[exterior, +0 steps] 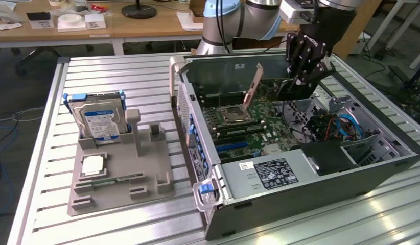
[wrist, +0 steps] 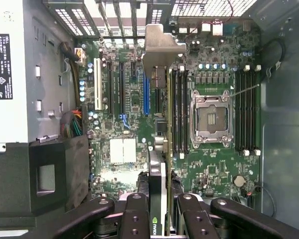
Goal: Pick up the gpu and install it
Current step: 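Insert the gpu into the slot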
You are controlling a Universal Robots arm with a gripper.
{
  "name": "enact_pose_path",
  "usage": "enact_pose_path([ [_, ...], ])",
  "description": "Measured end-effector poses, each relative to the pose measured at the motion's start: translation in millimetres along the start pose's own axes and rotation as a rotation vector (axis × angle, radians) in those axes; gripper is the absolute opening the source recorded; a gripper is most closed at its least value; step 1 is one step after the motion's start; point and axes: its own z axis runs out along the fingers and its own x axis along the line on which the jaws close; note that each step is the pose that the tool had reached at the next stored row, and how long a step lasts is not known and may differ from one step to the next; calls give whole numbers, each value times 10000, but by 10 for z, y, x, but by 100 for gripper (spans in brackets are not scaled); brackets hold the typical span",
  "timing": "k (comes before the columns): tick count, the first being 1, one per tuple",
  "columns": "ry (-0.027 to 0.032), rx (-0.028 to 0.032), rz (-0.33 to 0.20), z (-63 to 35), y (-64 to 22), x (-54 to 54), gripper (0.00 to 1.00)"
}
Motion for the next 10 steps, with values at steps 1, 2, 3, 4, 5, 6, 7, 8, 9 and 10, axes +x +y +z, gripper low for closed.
enact_pose_path([
  [1, -1, 0, 0, 0, 0, 0, 27],
  [2, -1, -1, -2, 1, -1, 0, 27],
  [3, -2, 0, -2, 1, -1, 0, 27],
  [4, -1, -1, -2, 1, 0, 0, 27],
  [5, -2, 0, -2, 2, 7, 0, 27],
  [6, -4, 0, -2, 4, 22, 0, 27],
  [7, -5, 0, -3, 8, 41, 1, 27],
  [8, -4, 0, -2, 11, 62, 2, 27],
  [9, -2, -1, -2, 14, 82, 2, 27],
  [10, -2, 0, -2, 17, 104, 2, 27],
])
